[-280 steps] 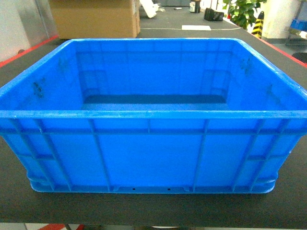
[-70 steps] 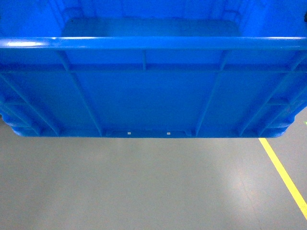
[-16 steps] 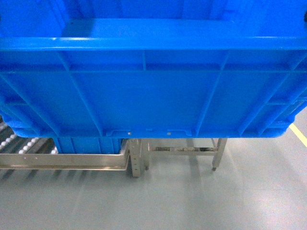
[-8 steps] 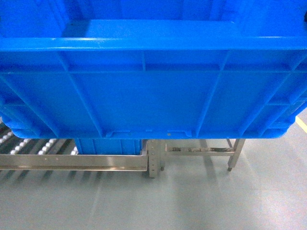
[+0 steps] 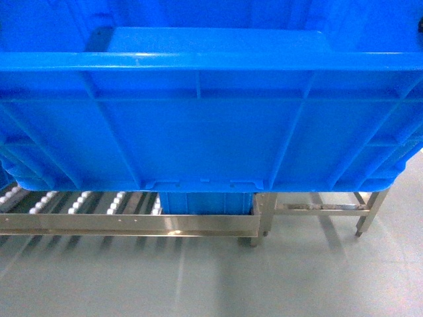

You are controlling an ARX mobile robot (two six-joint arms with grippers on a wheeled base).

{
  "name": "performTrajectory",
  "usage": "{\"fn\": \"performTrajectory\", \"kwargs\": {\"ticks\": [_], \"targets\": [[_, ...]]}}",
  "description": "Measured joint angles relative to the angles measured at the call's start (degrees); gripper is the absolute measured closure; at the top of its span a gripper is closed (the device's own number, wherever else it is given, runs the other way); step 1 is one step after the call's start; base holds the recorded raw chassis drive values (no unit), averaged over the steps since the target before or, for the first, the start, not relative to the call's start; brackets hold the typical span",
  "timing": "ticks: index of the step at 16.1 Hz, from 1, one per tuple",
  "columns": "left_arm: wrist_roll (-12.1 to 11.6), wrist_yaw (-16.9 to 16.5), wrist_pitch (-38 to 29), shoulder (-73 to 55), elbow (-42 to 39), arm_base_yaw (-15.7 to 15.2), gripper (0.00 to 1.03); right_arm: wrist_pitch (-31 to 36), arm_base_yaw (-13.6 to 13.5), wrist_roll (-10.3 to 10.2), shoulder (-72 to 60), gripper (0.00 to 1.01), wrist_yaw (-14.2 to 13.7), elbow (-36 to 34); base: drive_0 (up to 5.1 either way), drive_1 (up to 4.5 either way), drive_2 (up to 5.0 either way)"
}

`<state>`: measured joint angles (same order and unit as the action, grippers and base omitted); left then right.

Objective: Place box next to blue box on left shelf

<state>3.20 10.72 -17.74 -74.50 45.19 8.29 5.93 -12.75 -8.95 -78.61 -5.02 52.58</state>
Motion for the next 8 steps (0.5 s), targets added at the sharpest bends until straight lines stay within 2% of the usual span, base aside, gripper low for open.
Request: {"fn": "performTrajectory", "kwargs": {"ticks": [8], "targets": [[0.0,0.0,0.1,0.0,0.0,0.0,0.88,-0.1,0.0,0.0,0.0,0.94,0.0,0.0,-4.9,2.46,2.5]]}}
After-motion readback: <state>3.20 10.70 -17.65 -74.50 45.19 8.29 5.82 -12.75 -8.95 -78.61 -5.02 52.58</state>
